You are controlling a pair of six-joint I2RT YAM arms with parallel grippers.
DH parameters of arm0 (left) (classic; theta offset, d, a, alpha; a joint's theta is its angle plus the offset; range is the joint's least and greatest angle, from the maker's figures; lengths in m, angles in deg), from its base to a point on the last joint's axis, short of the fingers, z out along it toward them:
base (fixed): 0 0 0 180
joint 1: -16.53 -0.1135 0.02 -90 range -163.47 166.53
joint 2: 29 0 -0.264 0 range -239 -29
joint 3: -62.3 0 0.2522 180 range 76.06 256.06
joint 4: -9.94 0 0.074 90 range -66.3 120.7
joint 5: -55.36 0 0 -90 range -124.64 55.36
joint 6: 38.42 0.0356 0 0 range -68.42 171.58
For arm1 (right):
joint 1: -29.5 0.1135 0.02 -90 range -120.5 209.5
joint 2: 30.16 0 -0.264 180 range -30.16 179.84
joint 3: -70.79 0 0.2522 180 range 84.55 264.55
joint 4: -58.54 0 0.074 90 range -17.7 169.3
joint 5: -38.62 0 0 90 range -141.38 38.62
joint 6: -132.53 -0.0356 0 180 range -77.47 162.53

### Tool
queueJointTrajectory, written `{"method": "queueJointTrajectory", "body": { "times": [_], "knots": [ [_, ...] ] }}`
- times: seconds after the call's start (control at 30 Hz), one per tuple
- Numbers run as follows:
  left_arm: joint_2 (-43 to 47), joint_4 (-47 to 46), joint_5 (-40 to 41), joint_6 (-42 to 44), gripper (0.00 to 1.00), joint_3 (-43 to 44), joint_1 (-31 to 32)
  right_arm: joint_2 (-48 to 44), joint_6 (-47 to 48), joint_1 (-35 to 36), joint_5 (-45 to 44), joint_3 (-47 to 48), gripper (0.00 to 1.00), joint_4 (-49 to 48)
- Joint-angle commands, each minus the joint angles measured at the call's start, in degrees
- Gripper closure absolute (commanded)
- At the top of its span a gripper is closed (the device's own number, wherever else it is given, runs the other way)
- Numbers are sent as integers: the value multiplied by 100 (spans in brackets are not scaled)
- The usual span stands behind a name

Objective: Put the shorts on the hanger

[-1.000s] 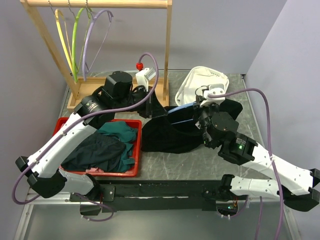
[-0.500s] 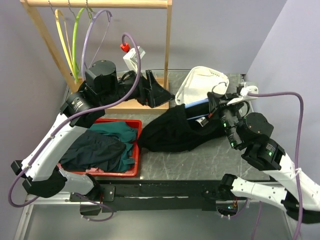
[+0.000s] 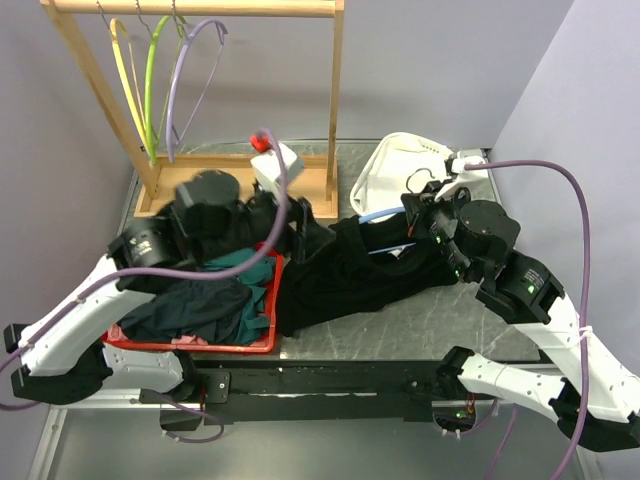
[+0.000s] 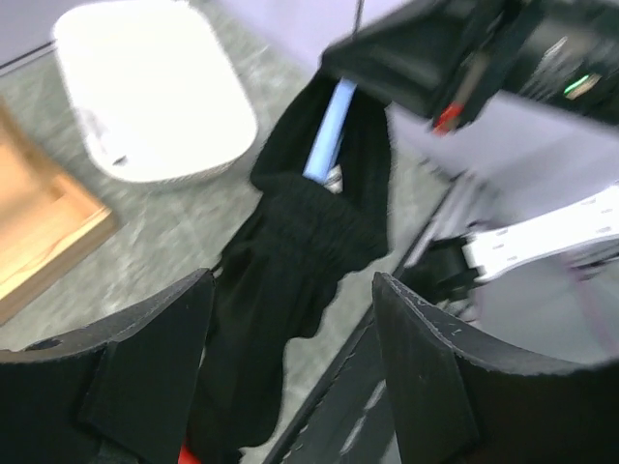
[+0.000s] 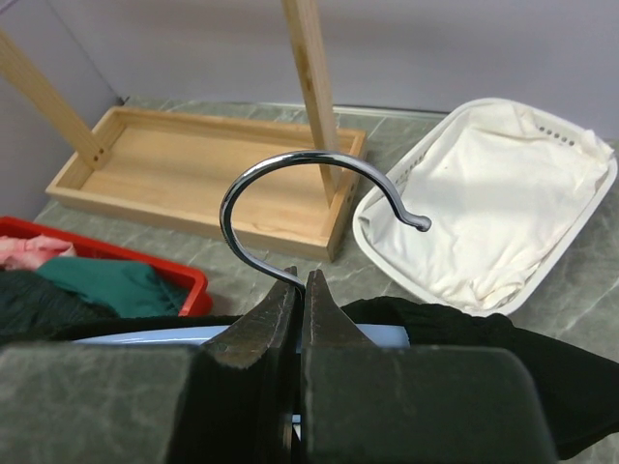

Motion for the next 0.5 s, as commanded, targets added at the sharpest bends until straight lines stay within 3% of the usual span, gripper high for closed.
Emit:
{"method": "queueJointTrajectory", "body": {
  "times": [0.0,0.13,0.47],
  "knots": [
    [-35,181,1813,492,28,-277,628,-62,-209,-29,258,412,100,-183],
    [-132,76,2825,791,26,-444,1077,-45,-218,-29,390,439,100,-95],
    [61,-679,1799,695,17,-1270,1245,-36,-121,-29,425,500,100,90]
  ]
}}
